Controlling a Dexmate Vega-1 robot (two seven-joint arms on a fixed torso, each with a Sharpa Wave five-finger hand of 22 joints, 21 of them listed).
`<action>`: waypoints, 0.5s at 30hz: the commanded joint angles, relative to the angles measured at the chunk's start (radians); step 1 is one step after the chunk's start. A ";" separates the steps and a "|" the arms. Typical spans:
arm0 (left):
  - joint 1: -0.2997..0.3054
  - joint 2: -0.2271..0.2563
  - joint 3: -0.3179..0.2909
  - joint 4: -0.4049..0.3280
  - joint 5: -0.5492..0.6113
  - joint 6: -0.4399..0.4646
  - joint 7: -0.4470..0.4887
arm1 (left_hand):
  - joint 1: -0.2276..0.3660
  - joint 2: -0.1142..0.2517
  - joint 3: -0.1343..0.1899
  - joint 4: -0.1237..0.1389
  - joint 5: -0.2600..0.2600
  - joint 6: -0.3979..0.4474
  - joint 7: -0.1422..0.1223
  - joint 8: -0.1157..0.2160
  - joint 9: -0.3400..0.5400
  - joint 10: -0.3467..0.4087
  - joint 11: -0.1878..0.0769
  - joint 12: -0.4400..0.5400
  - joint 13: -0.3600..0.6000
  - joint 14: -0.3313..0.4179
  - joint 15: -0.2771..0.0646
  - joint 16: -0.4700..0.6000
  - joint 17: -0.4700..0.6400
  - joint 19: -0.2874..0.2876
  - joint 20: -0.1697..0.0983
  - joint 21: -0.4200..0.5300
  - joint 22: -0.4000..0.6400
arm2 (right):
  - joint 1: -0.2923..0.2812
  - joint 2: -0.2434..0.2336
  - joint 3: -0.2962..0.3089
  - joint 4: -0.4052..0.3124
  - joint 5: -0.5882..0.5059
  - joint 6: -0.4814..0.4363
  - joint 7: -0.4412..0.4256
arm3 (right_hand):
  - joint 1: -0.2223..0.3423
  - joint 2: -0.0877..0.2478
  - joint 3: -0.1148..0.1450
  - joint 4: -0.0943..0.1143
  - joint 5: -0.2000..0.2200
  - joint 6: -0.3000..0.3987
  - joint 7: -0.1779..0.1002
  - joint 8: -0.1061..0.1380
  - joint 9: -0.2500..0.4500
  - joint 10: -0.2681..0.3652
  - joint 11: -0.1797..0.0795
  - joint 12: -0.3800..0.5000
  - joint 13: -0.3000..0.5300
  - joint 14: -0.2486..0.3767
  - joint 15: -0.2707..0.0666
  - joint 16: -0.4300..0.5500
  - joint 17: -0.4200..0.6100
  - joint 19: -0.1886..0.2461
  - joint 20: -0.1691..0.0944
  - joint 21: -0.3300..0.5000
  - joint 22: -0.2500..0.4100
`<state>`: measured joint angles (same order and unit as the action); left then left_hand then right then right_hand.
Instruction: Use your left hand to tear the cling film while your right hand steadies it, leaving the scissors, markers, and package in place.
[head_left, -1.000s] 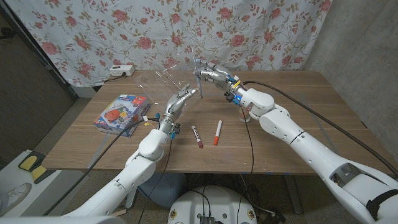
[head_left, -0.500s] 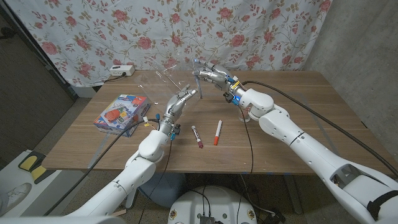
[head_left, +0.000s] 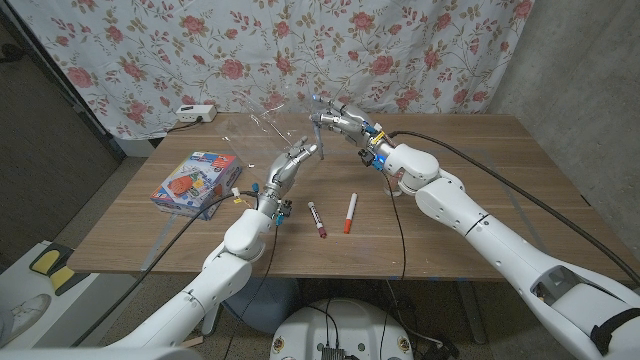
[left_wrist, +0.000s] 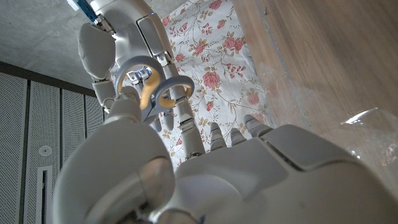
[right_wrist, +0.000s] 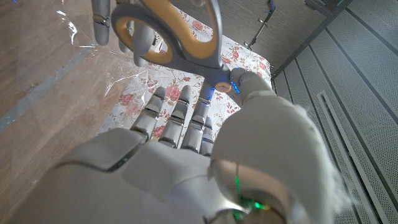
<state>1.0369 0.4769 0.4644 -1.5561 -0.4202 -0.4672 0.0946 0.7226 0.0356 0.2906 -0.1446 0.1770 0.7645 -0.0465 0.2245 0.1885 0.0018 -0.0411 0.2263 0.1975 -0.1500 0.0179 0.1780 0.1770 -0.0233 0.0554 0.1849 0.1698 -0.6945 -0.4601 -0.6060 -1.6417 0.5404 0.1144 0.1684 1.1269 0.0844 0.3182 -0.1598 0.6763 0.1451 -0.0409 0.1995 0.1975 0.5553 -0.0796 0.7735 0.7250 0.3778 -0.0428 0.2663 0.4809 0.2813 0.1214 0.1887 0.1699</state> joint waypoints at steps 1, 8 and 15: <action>-0.012 -0.008 0.007 0.015 0.005 0.002 -0.002 | 0.009 0.000 -0.001 -0.001 0.000 0.011 0.004 -0.006 0.003 0.007 -0.005 0.005 0.003 0.002 -0.004 0.007 0.000 0.005 0.005 0.007 0.004 | 0.002 0.003 -0.007 0.005 -0.006 0.002 0.006 | 0.005 0.010 -0.003 0.002 0.006 0.009 0.001 0.002 0.003 0.105 -0.113 0.012 0.002 0.008 -0.161 -0.004 0.005 -0.002 0.002 0.002 0.001; -0.018 -0.011 0.010 0.024 0.002 0.005 -0.006 | 0.011 0.001 -0.001 -0.002 0.000 0.014 0.004 -0.008 0.003 0.009 -0.006 0.006 0.003 0.003 -0.004 0.007 0.000 0.005 0.006 0.007 0.004 | 0.011 0.003 -0.016 0.010 -0.020 0.009 0.017 | 0.004 0.009 -0.005 0.003 0.006 0.010 0.000 0.001 0.004 0.106 -0.109 0.013 0.000 0.010 -0.162 -0.005 0.006 -0.003 0.002 0.002 0.001; -0.023 -0.015 0.013 0.032 -0.001 0.002 -0.011 | 0.018 0.007 0.002 -0.003 0.000 0.020 0.007 -0.009 0.004 0.015 -0.005 0.007 0.003 0.005 0.003 0.008 0.000 0.006 0.013 0.007 0.004 | 0.012 0.006 -0.019 0.009 -0.017 0.004 0.022 | 0.004 0.008 -0.005 0.002 0.007 0.011 0.000 0.000 0.004 0.104 -0.112 0.012 -0.002 0.014 -0.163 -0.006 0.007 -0.004 0.004 0.002 0.001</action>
<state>1.0232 0.4682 0.4721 -1.5370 -0.4180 -0.4645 0.0902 0.7272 0.0402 0.2907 -0.1447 0.1770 0.7775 -0.0409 0.2165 0.1885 0.0060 -0.0448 0.2263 0.1975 -0.1500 0.0179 0.1780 0.1771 -0.0177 0.0610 0.1849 0.1699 -0.6877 -0.4571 -0.6182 -1.6354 0.5254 0.1200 0.1804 1.1268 0.0843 0.3182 -0.1598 0.6761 0.1449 -0.0408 0.1995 0.1975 0.5553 -0.0797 0.7806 0.7215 0.3777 -0.0428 0.2624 0.4847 0.2777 0.1250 0.1887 0.1699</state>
